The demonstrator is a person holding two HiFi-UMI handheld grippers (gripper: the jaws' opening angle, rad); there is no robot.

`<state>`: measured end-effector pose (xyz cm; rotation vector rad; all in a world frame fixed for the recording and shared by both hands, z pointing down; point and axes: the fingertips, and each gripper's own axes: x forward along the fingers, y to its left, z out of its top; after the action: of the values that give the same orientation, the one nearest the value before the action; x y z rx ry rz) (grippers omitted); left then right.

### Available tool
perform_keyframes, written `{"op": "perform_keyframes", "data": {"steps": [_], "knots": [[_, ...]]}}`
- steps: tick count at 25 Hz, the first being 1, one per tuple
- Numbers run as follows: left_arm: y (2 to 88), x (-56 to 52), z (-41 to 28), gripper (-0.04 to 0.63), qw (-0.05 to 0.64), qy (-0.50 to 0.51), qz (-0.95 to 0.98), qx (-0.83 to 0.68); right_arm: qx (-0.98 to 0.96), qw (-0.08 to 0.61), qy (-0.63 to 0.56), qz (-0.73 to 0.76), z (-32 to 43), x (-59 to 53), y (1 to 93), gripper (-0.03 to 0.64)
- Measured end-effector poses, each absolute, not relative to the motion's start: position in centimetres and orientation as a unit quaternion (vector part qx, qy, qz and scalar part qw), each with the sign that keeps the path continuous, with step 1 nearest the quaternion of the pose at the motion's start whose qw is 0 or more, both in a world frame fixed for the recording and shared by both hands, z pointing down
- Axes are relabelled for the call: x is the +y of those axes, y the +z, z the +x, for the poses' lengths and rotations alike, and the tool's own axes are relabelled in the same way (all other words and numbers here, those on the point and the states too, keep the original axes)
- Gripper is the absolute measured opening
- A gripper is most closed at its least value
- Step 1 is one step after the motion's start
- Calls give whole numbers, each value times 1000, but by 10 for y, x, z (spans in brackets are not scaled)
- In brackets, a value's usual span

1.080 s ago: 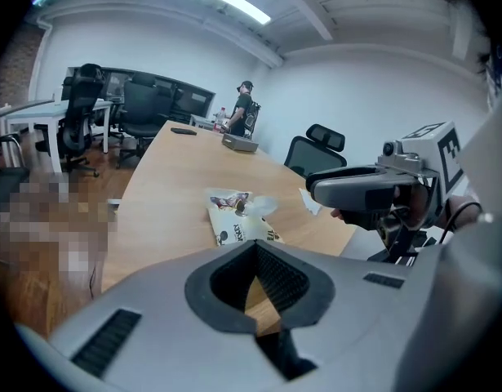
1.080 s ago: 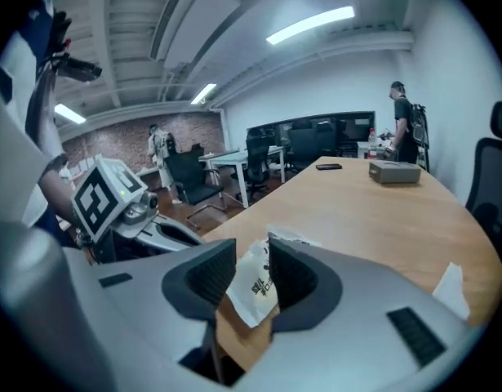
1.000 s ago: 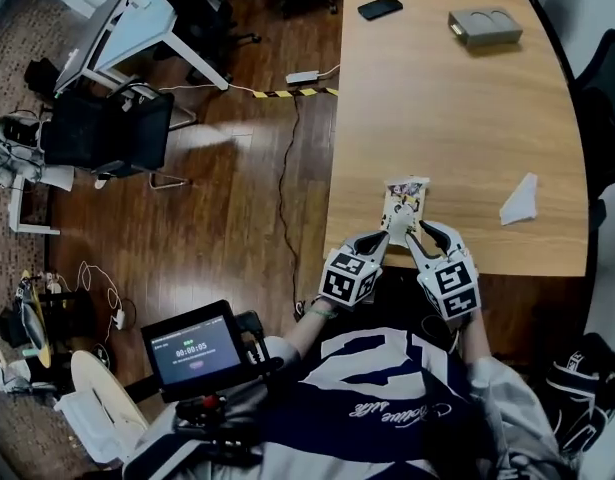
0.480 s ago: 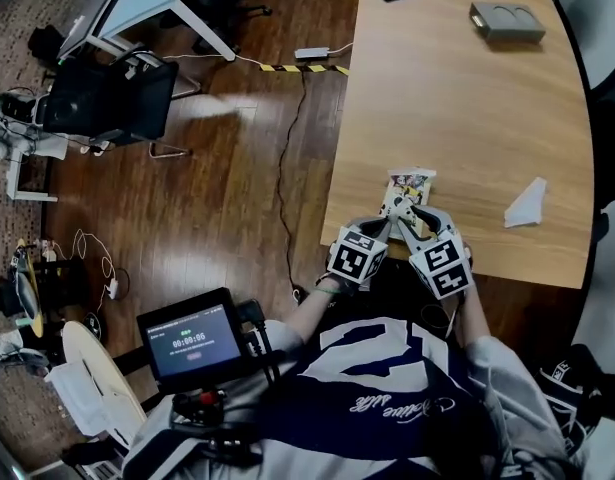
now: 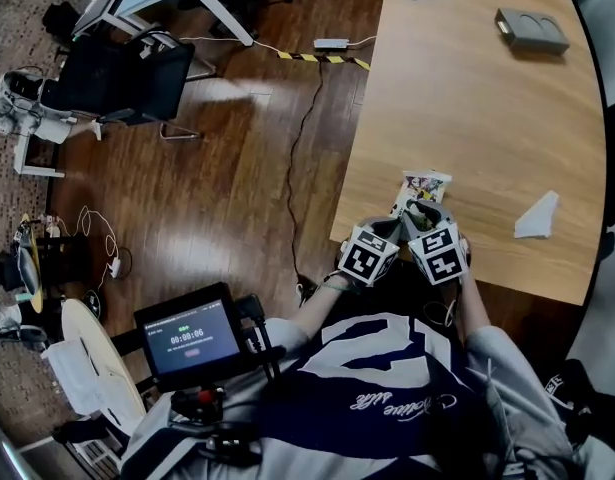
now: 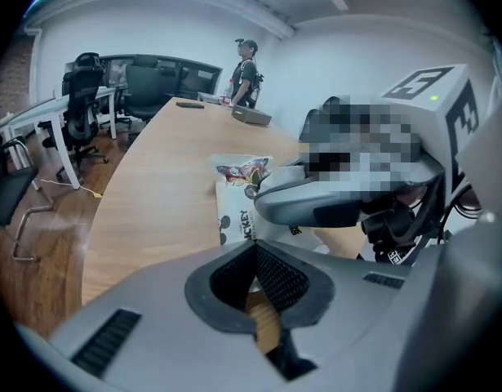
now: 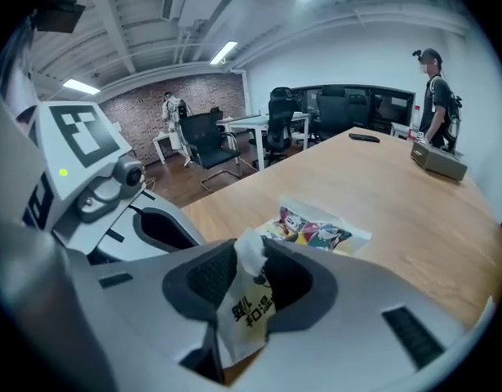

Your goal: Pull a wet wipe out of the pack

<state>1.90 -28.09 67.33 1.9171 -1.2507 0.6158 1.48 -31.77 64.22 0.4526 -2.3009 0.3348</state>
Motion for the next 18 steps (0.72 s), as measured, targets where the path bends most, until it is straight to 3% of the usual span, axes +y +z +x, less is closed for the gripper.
{"op": "perform_keyframes", "data": {"steps": [10,18], "knots": [[678,-277,18,3,376,262,745,-485,-889,310,258,218,29,-321,628,16],[679,-280,18,3,380,259,745,-482,-884,169,351,259,53,-330,567,14]]}}
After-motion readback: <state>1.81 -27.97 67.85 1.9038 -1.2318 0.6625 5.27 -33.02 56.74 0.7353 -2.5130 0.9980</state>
